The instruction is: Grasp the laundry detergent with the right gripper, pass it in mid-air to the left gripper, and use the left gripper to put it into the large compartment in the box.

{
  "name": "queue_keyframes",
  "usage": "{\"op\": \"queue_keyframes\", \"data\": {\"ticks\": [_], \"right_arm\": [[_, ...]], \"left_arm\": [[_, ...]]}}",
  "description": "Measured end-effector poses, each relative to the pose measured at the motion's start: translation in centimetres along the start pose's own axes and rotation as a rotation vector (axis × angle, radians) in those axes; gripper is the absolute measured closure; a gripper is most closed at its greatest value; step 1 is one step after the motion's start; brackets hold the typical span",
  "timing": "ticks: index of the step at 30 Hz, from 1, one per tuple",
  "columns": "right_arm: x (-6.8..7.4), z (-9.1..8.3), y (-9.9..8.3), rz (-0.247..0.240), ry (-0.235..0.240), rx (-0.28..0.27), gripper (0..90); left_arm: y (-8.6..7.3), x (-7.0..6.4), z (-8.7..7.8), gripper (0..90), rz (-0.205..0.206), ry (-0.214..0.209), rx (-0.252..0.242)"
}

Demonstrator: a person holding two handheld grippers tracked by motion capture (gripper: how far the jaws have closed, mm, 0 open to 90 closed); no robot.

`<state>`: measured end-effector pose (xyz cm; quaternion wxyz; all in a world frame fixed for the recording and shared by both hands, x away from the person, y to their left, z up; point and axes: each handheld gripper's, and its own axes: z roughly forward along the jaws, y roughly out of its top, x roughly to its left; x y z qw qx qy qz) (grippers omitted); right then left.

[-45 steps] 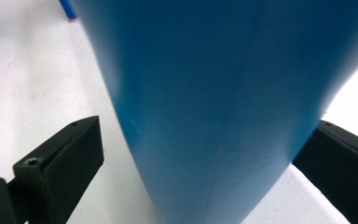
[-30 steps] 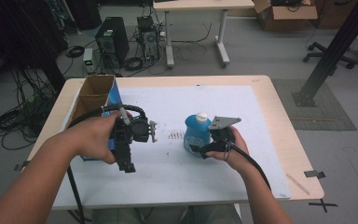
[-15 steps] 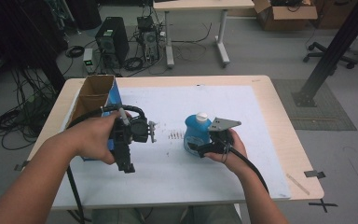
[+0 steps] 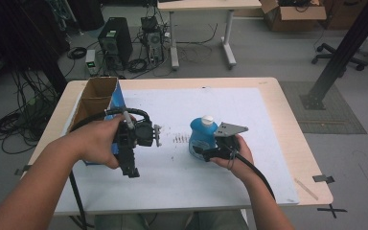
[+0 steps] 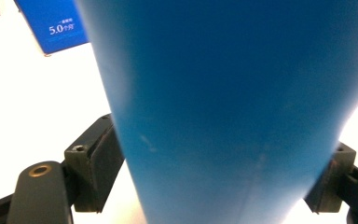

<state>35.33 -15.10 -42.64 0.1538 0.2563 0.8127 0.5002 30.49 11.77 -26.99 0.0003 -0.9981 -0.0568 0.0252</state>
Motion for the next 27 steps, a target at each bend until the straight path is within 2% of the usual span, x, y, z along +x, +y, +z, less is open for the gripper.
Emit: {"op": "queue_keyframes", "data": {"ticks": [13, 21, 25, 27], "right_arm": [[0.14, 0.13, -0.17, 0.0, -0.009, -0.02, 26.4], [0.25, 0.17, -0.22, -0.008, -0.011, -0.03, 33.0], [0.31, 0.25, -0.33, -0.017, -0.012, -0.033, 41.3], [0.23, 0.23, -0.39, -0.015, -0.012, -0.038, 41.9]], "left_arm": [[0.04, -0.06, -0.09, 0.2, 0.001, 0.001, 0.002], [-0.08, -0.03, -0.07, 0.2, -0.001, 0.003, 0.002], [-0.06, -0.02, -0.04, 0.2, -0.002, 0.002, -0.001], [-0.02, -0.02, -0.04, 0.2, -0.002, 0.002, 0.002]]}}
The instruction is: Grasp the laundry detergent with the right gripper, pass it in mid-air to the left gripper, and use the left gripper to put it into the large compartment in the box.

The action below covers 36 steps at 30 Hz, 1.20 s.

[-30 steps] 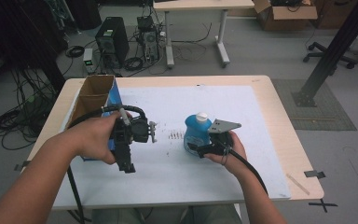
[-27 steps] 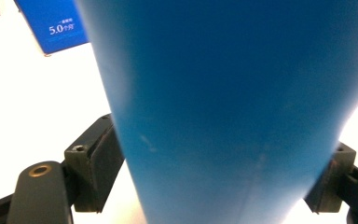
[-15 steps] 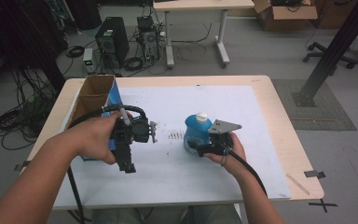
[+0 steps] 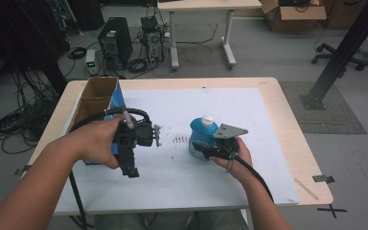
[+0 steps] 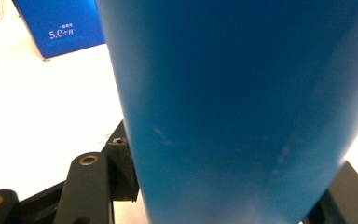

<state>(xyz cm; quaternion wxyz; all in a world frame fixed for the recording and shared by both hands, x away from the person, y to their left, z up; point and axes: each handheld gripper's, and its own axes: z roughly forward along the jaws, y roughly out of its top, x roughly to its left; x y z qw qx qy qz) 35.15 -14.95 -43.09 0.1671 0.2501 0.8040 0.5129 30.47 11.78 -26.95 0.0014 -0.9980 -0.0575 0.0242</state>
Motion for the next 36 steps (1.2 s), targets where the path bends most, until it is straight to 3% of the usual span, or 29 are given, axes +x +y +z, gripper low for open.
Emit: {"op": "queue_keyframes", "data": {"ticks": [15, 27, 36], "right_arm": [[-0.5, -0.5, 0.2, -0.006, 0.069, -0.01, 46.5], [-0.5, -4.1, 4.0, -0.08, 0.114, -0.043, 46.4], [0.0, -5.4, 5.5, -0.125, 0.176, -0.038, 46.1]], "left_arm": [[0.7, 0.2, 0.0, 0.2, 0.011, 0.0, -0.003], [1.8, 0.2, -0.9, 0.2, 0.031, 0.011, -0.02], [2.3, -0.1, -1.8, 0.2, 0.041, 0.017, -0.024]]}}
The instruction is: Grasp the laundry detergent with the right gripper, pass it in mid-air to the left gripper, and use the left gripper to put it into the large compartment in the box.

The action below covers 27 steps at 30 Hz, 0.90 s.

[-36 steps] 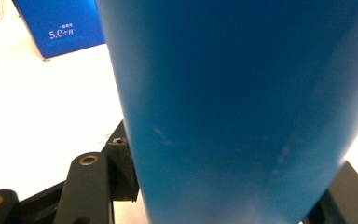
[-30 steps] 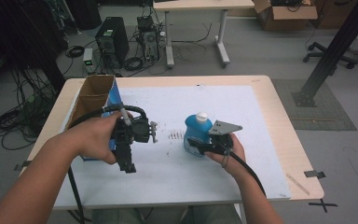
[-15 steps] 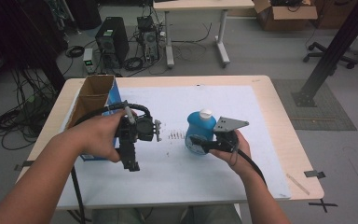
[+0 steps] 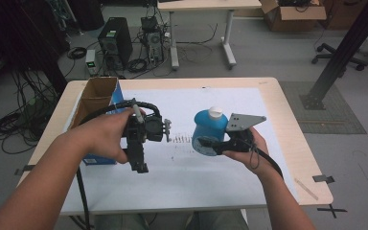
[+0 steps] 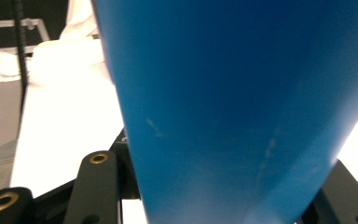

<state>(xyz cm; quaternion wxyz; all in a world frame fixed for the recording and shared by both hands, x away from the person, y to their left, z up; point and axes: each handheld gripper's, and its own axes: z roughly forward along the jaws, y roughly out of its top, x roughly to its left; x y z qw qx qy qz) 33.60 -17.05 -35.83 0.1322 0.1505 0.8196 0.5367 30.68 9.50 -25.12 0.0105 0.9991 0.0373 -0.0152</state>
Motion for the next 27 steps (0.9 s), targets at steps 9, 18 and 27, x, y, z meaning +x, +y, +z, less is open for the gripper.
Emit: {"op": "queue_keyframes", "data": {"ticks": [9, 18, 27], "right_arm": [[1.4, 0.5, 0.1, -0.049, 0.089, 0.012, 45.8], [2.6, 1.9, -0.8, -0.061, 0.156, 0.02, 45.6], [3.6, 3.2, -1.1, -0.079, 0.208, 0.022, 45.6]], "left_arm": [[0.4, -0.1, -0.3, 0.2, 0.006, 0.0, 0.003], [1.0, -0.2, -0.7, 0.2, 0.007, 0.007, 0.01], [1.0, -0.2, -1.1, 0.2, 0.006, 0.01, 0.004]]}}
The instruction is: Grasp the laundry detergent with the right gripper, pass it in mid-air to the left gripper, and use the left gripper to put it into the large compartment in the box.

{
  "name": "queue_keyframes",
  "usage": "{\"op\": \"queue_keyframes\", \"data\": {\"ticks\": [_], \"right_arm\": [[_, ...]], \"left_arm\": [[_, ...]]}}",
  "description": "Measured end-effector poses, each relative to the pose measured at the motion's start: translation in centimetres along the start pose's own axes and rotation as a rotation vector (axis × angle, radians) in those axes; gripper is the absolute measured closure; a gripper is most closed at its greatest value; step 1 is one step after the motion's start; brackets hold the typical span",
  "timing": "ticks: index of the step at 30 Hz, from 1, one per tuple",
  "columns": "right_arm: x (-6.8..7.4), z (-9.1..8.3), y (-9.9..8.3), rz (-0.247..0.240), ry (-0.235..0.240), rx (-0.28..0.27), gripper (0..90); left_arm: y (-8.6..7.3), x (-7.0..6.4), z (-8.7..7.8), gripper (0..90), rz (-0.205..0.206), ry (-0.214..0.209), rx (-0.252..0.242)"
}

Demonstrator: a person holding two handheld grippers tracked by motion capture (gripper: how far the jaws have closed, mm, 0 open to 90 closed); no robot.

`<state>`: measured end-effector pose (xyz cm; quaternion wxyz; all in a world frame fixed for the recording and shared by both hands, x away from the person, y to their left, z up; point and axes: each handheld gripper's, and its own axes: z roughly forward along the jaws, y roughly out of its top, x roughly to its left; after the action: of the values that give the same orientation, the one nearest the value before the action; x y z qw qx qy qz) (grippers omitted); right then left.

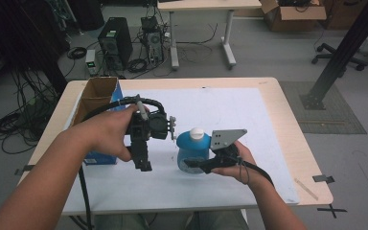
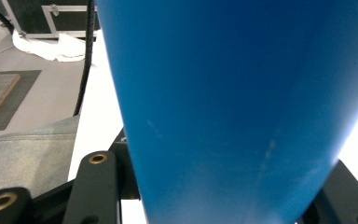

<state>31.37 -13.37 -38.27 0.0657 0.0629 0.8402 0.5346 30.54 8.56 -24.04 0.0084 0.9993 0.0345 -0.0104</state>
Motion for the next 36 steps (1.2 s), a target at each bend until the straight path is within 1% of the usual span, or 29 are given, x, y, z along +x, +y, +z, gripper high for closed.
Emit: {"op": "queue_keyframes", "data": {"ticks": [6, 11, 19, 22, 24, 27, 31, 36], "right_arm": [[0.3, 0.9, 0.1, -0.014, 0.037, 0.01, 45.6], [0.5, 1.5, 0.2, -0.02, 0.056, 0.018, 45.5], [0.8, 2.6, 0.3, -0.027, 0.071, 0.025, 45.4], [0.9, 3.1, 0.3, -0.027, 0.075, 0.028, 45.4], [0.8, 3.3, 0.3, -0.021, 0.084, 0.031, 45.4], [0.8, 3.8, 0.3, -0.022, 0.079, 0.04, 45.4], [0.7, 4.1, 0.4, -0.018, 0.081, 0.038, 45.4], [0.8, 4.5, 0.4, -0.022, 0.087, 0.044, 45.4]], "left_arm": [[0.1, 0.0, -0.1, 0.2, 0.007, -0.001, -0.007], [0.3, 0.0, 0.0, 0.2, 0.01, -0.003, -0.011], [0.8, 0.2, 0.0, 0.2, 0.02, -0.005, -0.017], [1.0, 0.2, 0.1, 0.2, 0.018, -0.006, -0.016], [1.1, 0.2, 0.1, 0.2, 0.025, -0.006, -0.019], [1.2, 0.3, 0.1, 0.2, 0.021, -0.007, -0.017], [1.4, 0.3, 0.2, 0.2, 0.018, -0.007, -0.015], [1.7, 0.4, 0.3, 0.2, 0.025, -0.006, -0.014]]}}
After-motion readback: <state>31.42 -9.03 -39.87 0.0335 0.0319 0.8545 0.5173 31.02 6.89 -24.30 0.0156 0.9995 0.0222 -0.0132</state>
